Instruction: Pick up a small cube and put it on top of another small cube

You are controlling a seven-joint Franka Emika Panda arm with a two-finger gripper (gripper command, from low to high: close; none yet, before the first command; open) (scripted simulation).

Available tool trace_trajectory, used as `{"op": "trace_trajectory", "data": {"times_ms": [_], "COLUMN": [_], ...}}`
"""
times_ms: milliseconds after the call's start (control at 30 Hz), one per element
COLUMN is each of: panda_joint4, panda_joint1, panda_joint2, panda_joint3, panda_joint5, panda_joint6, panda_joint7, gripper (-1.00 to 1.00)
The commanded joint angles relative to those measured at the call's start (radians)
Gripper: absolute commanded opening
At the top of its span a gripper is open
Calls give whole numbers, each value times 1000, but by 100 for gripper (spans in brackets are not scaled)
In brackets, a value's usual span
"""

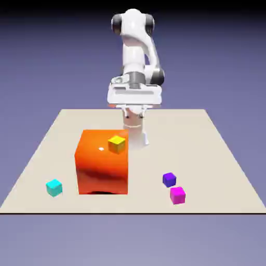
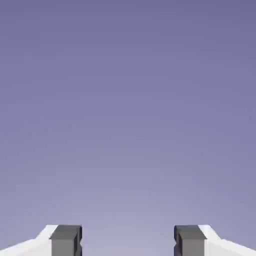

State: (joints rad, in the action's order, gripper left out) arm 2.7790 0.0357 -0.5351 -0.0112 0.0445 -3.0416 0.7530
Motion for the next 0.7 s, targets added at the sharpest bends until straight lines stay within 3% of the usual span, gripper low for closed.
{"op": "trace_trajectory", "data": {"times_ms": [0, 667], "panda_joint4": [-22, -453], "panda_joint1": [-5, -122], "panda_joint2": [36, 759], "panda_joint3": [11, 246], "panda_joint5": [32, 665], "panda_joint6": [15, 322], "panda_joint7": [23, 487], "gripper": [0, 0]}}
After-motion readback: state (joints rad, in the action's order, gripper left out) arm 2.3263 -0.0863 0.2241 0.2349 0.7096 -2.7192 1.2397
